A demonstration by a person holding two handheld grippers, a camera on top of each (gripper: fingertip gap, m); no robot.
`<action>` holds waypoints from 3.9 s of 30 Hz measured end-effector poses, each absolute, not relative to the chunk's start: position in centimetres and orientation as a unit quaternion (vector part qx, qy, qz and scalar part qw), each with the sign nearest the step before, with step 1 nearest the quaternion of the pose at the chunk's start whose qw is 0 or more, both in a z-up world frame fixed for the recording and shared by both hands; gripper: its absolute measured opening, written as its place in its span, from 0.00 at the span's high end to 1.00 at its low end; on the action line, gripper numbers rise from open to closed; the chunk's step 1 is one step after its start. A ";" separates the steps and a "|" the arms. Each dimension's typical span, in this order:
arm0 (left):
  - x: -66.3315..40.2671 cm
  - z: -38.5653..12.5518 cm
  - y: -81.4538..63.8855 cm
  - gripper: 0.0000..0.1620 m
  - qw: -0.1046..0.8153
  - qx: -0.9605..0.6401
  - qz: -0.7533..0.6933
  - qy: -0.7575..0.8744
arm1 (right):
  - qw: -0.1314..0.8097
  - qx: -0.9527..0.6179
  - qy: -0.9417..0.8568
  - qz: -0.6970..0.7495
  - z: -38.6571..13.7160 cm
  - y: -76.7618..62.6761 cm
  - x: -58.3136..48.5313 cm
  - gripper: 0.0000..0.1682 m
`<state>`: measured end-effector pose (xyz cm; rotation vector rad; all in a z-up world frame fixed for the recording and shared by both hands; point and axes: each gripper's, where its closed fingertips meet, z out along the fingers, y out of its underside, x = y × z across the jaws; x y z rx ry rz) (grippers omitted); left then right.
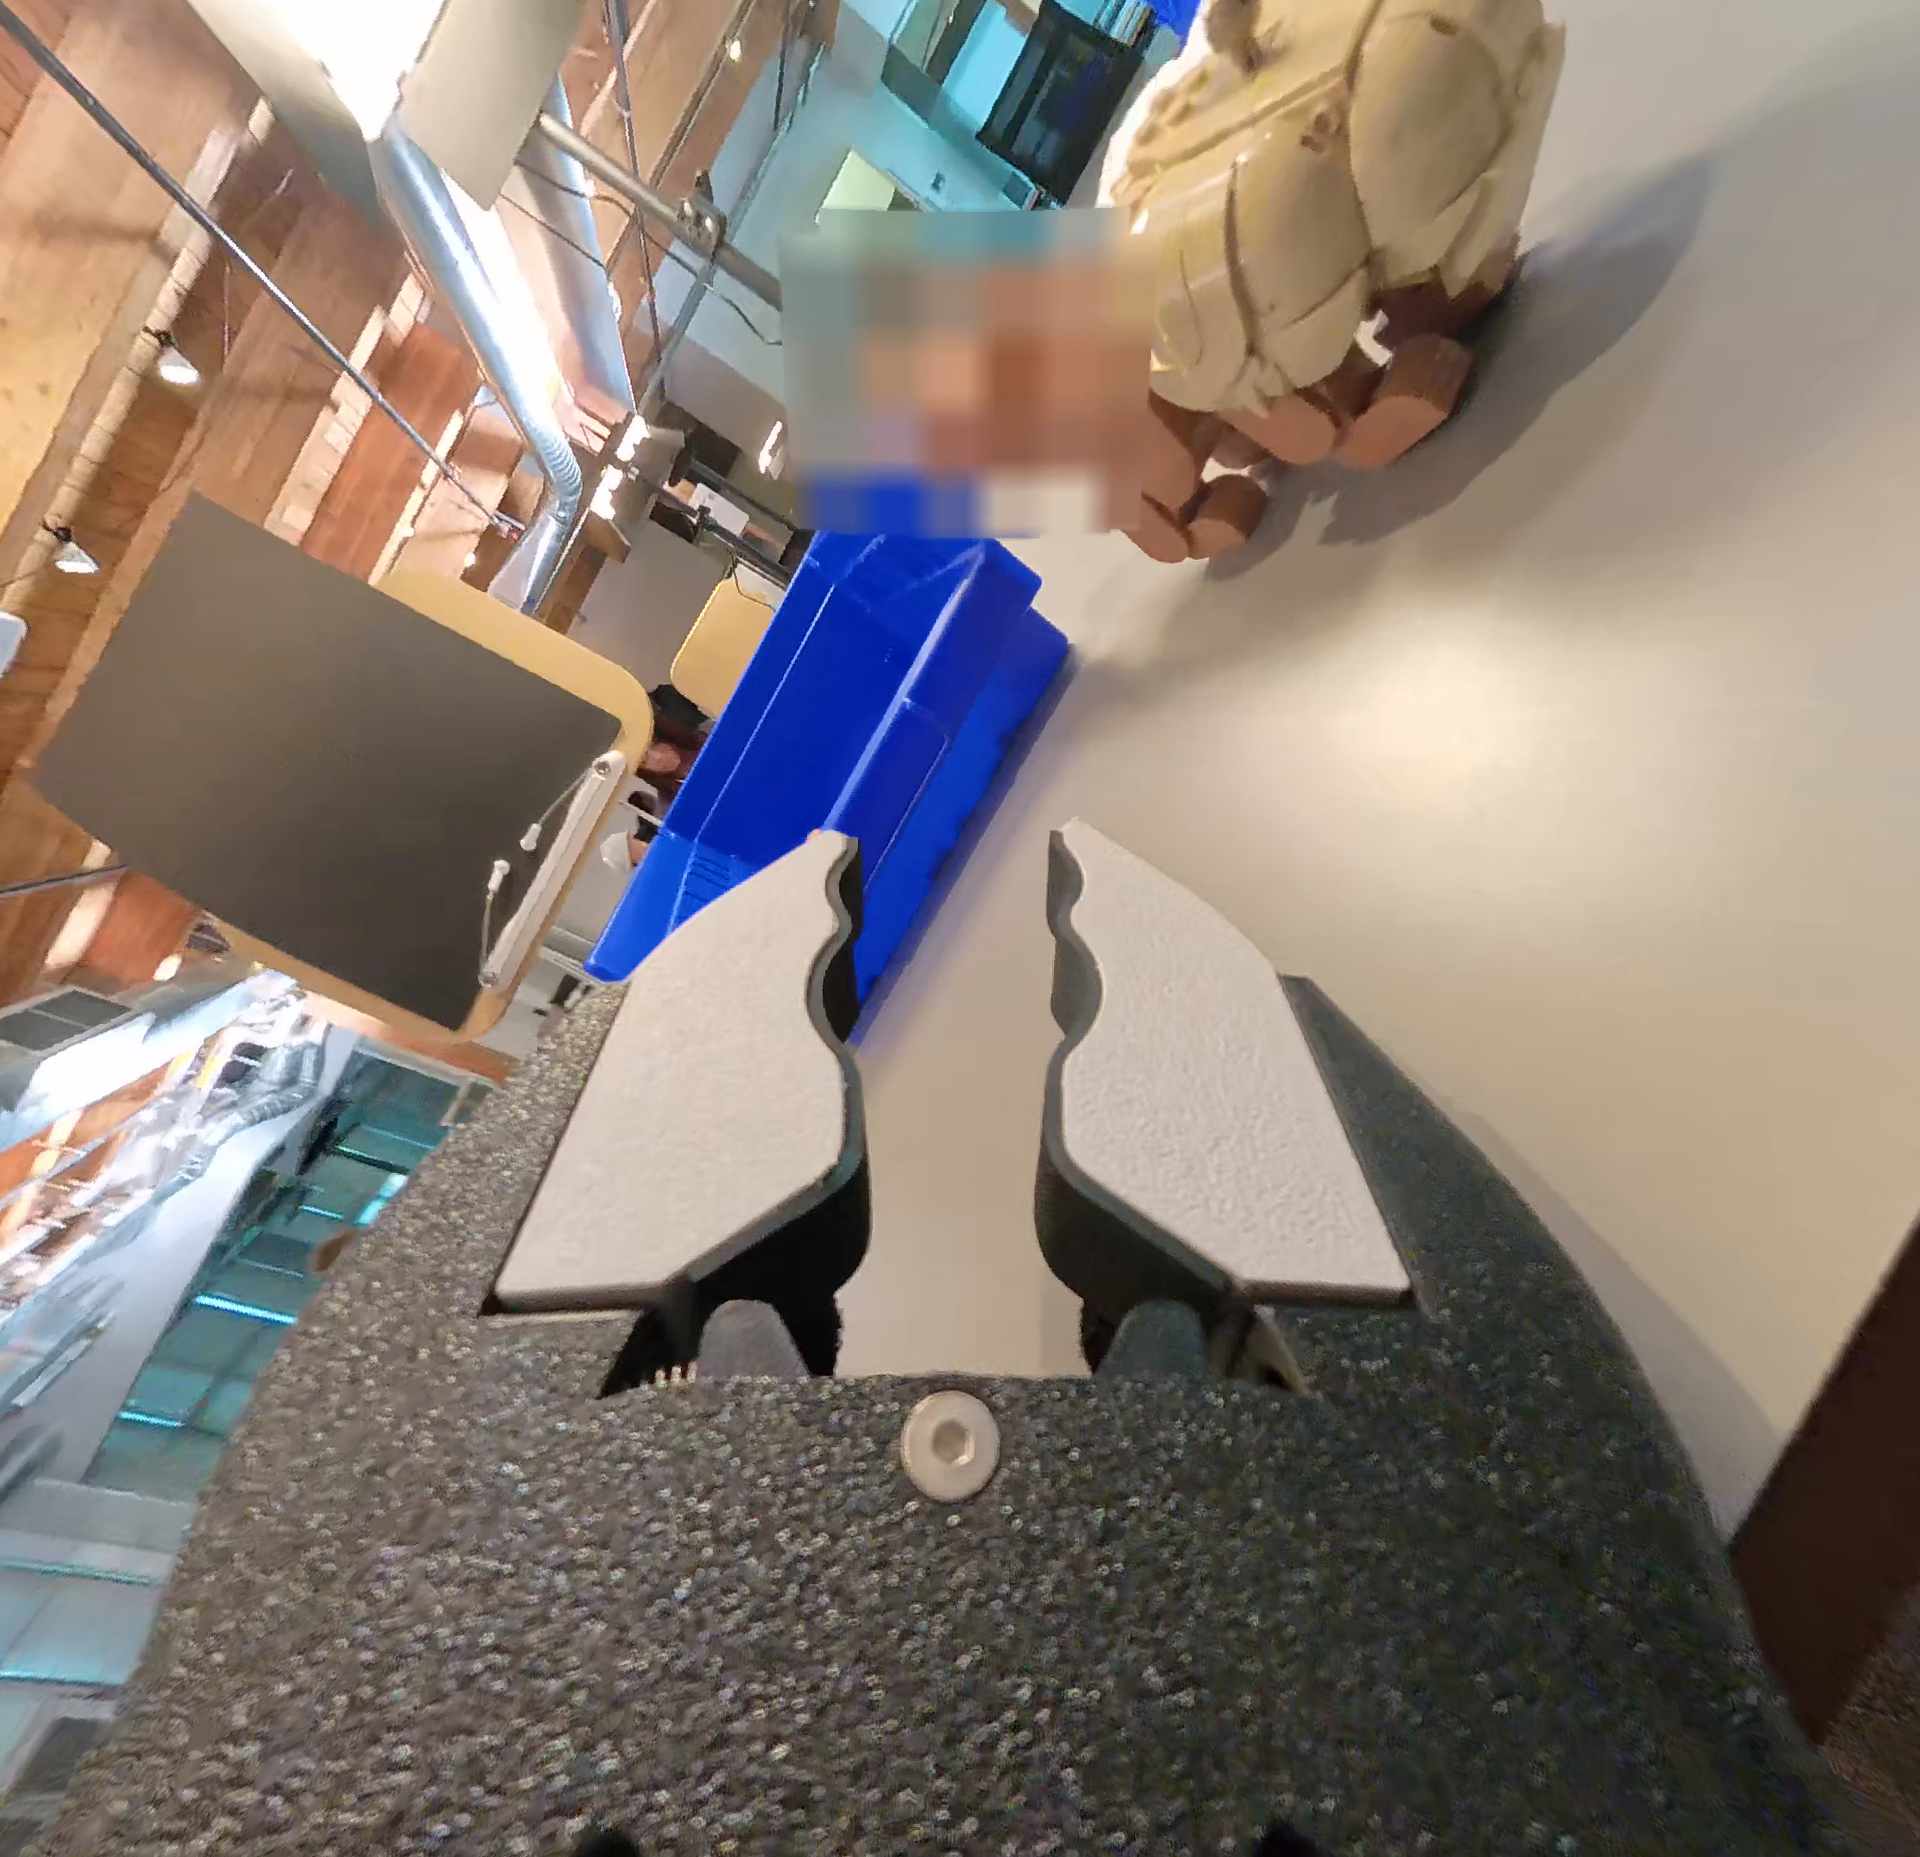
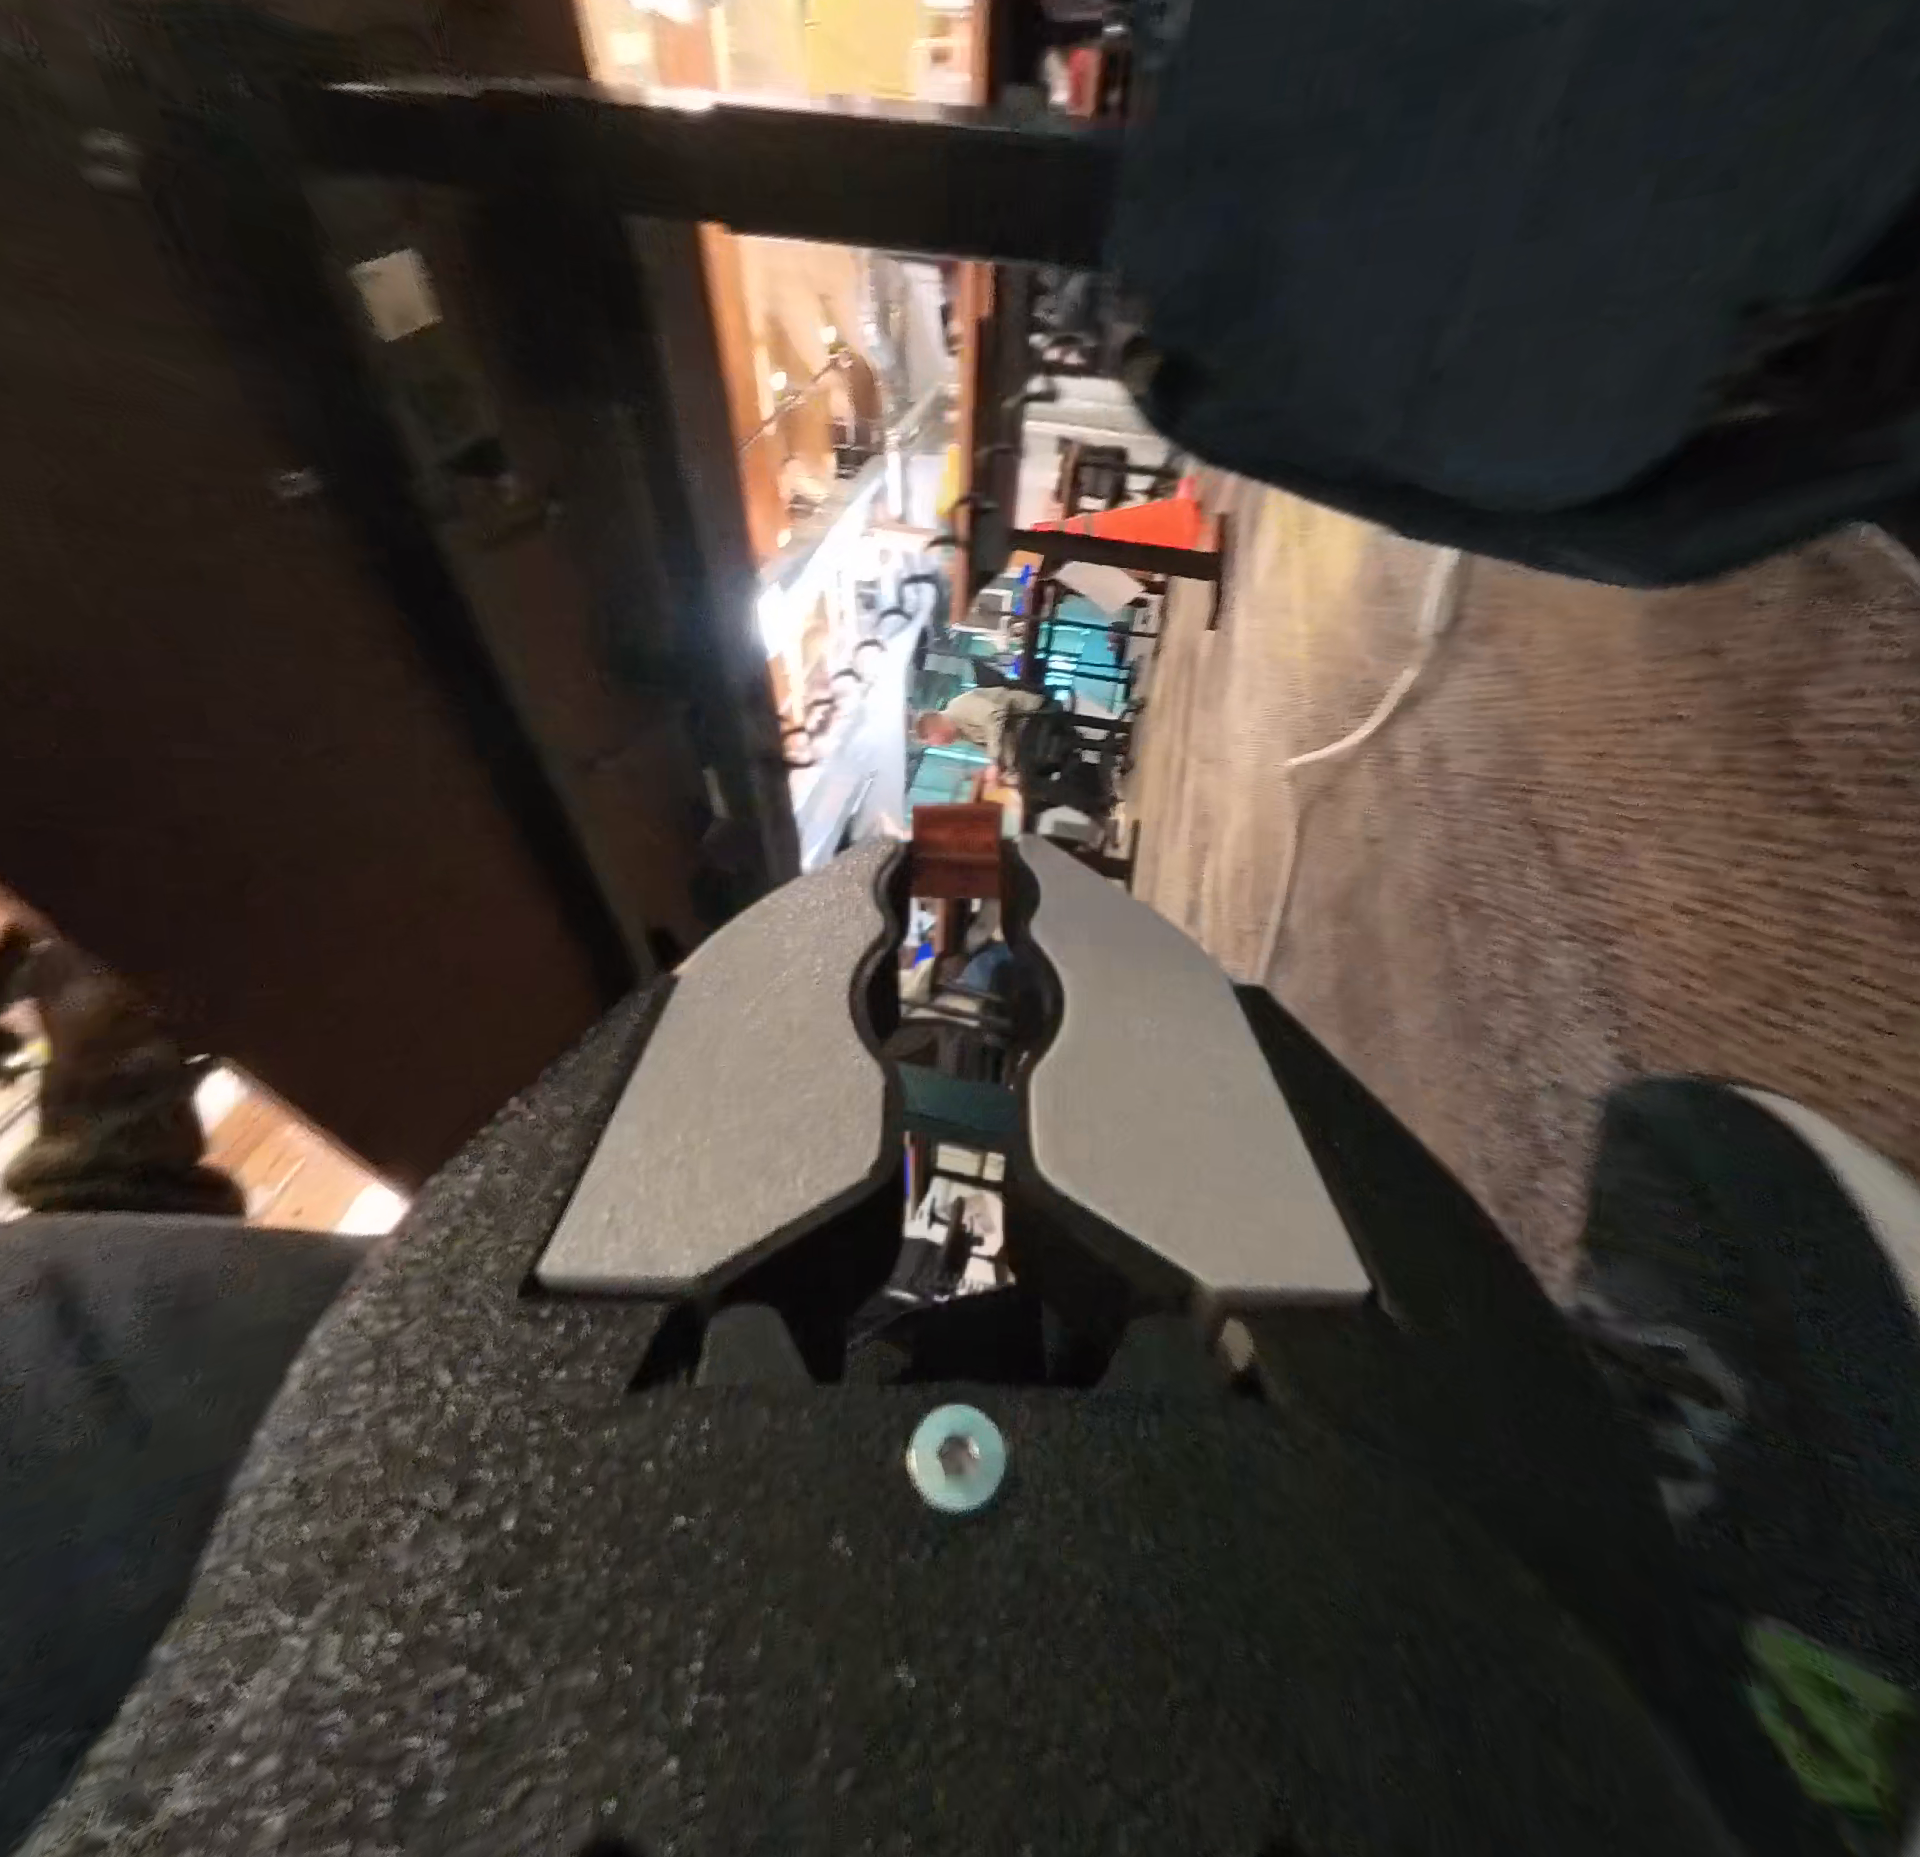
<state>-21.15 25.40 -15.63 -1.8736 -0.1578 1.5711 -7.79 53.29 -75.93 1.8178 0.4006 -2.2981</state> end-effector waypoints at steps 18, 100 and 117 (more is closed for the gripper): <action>-18.2 -15.9 21.4 0.78 0.461 -0.790 0.376 -0.148 | -0.083 0.559 0.500 -0.656 -35.5 48.4 -3.8 0.91; -24.8 -18.8 6.4 0.54 0.448 -0.860 0.157 -0.186 | -0.105 0.348 0.932 0.016 -49.7 57.4 4.0 1.00; -24.7 -19.1 6.6 0.52 0.436 -0.868 0.158 -0.179 | 0.224 0.443 0.809 0.314 -53.9 67.3 33.0 1.00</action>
